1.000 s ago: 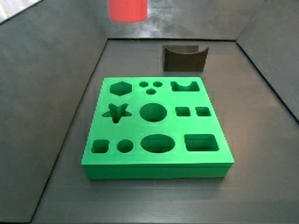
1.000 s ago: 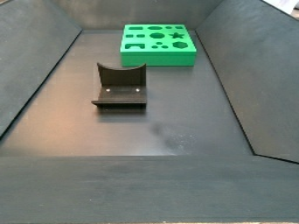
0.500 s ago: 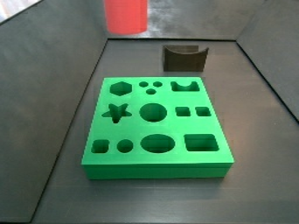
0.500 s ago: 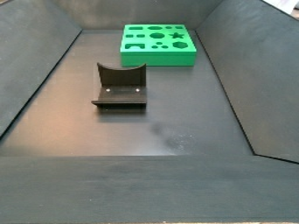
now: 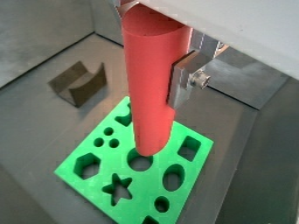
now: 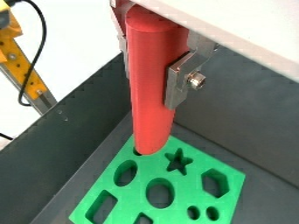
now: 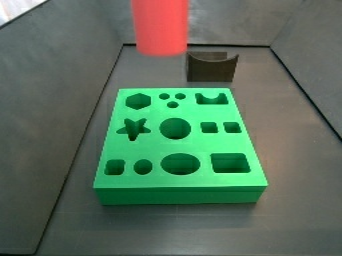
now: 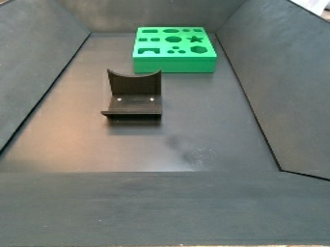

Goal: Pick up the oval object. Move up. Move to above the board. Insert the oval object.
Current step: Insert the oval object.

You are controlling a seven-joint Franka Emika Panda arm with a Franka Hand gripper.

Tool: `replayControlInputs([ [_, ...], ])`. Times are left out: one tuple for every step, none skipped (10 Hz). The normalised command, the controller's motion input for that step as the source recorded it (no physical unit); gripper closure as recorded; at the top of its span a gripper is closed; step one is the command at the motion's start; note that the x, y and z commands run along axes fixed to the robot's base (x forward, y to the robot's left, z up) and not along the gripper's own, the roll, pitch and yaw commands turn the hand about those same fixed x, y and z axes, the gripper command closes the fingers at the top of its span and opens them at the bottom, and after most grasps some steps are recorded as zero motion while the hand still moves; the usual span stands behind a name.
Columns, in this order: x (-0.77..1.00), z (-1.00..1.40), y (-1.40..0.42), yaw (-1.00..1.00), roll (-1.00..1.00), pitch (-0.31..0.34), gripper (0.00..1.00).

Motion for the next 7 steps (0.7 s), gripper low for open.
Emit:
replayControlInputs([
  [0.12,-0.45,-0.30,-0.13,0.19,0.000,1.00],
  [0.19,-0.48,-0.35,0.00,0.21,0.019,1.00],
  [0.22,-0.43,-0.35,0.07,0.15,0.010,1.00],
  [0.27,-0.38,-0.38,0.14,0.12,0.007,1.00],
  [0.31,-0.37,-0.39,0.18,0.12,0.013,1.00],
  [0.33,-0.36,-0.37,0.19,0.11,0.014,1.00],
  [0.37,-0.35,-0.24,0.32,0.06,0.001,1.00],
])
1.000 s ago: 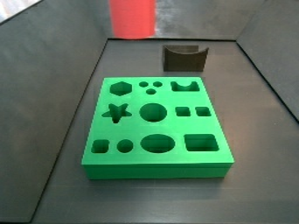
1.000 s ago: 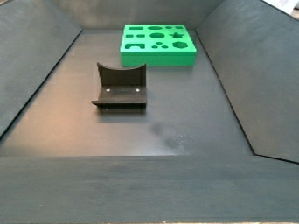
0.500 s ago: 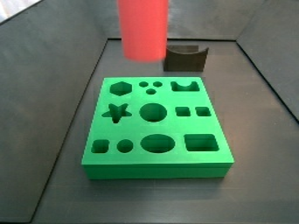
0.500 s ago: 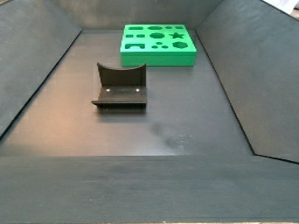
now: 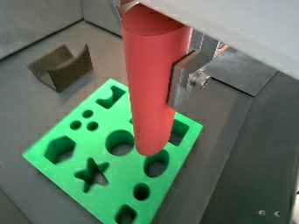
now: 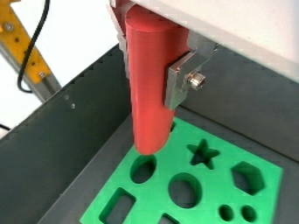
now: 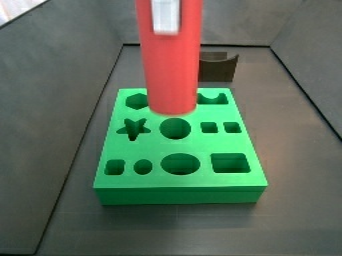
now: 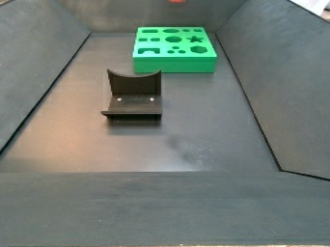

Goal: Pick up the oval object. Move up. Move to above the board. Insert the oval object.
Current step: Insert the oval object.

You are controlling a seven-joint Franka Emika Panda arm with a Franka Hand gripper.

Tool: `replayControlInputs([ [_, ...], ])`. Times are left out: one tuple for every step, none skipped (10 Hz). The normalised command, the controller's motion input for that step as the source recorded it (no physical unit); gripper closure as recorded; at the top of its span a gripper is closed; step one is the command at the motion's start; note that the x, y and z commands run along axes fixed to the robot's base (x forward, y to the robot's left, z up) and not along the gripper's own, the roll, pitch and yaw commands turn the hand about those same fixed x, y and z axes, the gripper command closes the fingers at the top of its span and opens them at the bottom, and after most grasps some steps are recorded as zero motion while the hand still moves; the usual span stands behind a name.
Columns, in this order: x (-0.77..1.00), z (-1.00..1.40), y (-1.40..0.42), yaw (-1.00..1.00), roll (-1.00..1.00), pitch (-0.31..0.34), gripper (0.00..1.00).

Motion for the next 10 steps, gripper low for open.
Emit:
replayControlInputs([
  [0.47,-0.31,-0.25,0.37,0.03,0.010,1.00],
  [0.45,-0.32,-0.23,0.43,0.02,0.009,1.00],
  [0.36,-0.28,-0.20,0.43,0.00,0.000,1.00],
  [0.30,-0.27,-0.15,0.39,0.00,0.000,1.00],
  [0.19,-0.24,0.00,0.32,0.00,0.000,1.00],
  [0.07,-0.13,0.07,0.25,0.03,0.000,1.00],
  [0.09,-0.16,0.19,0.18,0.03,0.007,1.00],
  [0.00,-0.15,0.15,0.05,0.04,0.000,1.00],
  [0.00,-0.17,0.08,0.00,0.05,0.000,1.00],
  [0.00,-0.26,0.00,0.00,0.09,0.000,1.00],
])
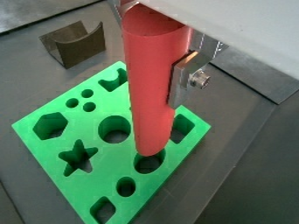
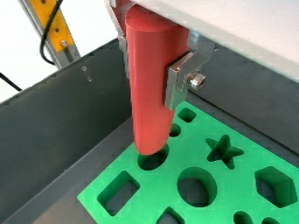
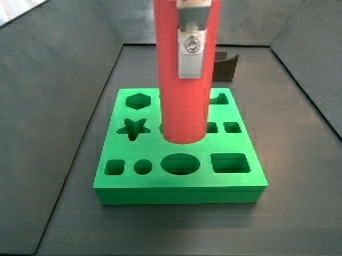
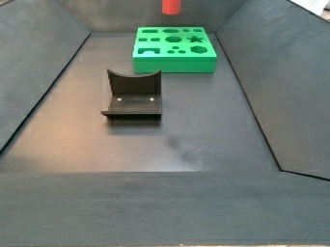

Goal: Pick up the oval object. Move up. Move to above the board. Insert the oval object.
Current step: Insert the oval object.

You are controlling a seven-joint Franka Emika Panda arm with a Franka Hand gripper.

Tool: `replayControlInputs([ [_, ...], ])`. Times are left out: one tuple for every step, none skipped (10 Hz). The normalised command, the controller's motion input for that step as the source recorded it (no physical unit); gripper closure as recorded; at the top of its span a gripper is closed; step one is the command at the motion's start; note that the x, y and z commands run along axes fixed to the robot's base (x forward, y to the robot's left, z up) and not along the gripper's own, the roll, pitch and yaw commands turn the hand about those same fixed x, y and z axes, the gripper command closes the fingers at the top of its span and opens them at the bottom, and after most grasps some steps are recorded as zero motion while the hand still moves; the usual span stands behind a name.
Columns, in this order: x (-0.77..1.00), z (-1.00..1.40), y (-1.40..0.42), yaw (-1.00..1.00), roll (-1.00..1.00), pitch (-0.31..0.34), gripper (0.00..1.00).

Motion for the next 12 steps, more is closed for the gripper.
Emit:
replayControlInputs([
  [0.00,-0.37,0.00,0.00,0.11,0.000,1.00],
  [0.05,-0.43,-0.05,0.00,0.13,0.000,1.00],
  [0.13,-0.43,-0.13,0.10,0.20,0.000,1.00],
  [0.42,-0.04,-0.20,0.23,0.31,0.179,1.00],
  [0.41,-0.02,-0.23,0.20,0.38,0.240,1.00],
  [0.38,-0.02,-0.24,0.19,0.40,0.244,1.00],
  [0.37,-0.02,-0.19,0.19,0.37,0.237,1.00],
  [0.33,-0.06,-0.16,0.18,0.45,0.263,1.00],
  [0.14,0.00,-0.09,-0.01,0.11,0.066,1.00],
  [0.21,-0.07,-0.13,0.00,0.05,0.004,1.00],
  [0.36,-0.34,-0.15,0.00,0.00,0.000,1.00],
  [0.27,-0.44,-0.10,0.00,0.03,-0.004,1.00],
])
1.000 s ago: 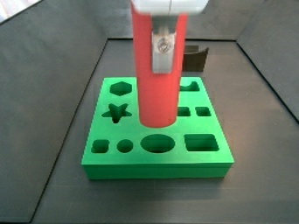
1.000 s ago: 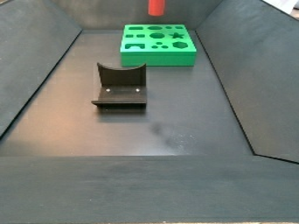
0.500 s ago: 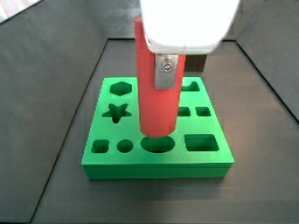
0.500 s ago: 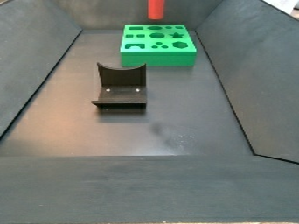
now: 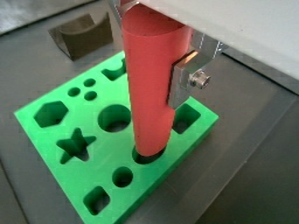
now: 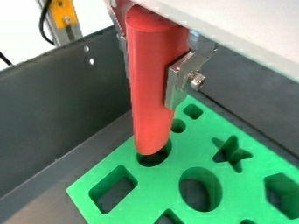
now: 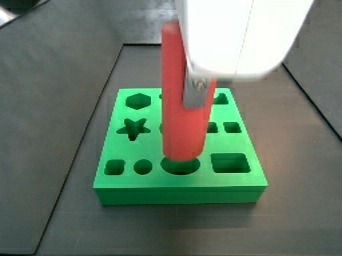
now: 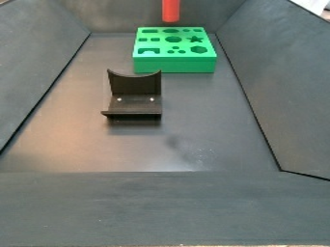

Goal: Pick up the oval object. Move up. Move to above the board. Insert the oval object.
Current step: Insert the oval object.

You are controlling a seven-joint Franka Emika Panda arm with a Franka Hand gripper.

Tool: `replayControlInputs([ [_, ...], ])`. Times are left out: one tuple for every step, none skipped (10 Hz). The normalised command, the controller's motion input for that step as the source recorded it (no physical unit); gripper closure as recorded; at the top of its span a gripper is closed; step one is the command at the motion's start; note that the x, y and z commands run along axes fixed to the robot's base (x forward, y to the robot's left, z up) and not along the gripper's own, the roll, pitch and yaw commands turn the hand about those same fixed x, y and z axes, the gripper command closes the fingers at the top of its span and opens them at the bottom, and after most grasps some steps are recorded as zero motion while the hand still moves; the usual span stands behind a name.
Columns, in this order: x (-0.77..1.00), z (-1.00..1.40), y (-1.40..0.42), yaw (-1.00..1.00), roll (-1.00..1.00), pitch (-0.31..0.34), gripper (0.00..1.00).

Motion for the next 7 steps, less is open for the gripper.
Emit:
replayControlInputs([
  [0.12,-0.22,0.00,0.00,0.08,0.000,1.00],
  [0.04,-0.01,0.00,0.00,0.04,0.004,1.00],
  [0.00,-0.19,0.09,0.00,0.11,0.000,1.00],
  [-0.05,-0.14,0.05,-0.02,0.11,0.004,1.00],
  [-0.10,-0.03,0.01,-0.05,0.05,0.000,1.00],
  [0.00,-0.02,0.00,0.00,0.00,0.000,1.00],
  [0.00,-0.26,-0.03,-0.04,0.07,0.000,1.00],
])
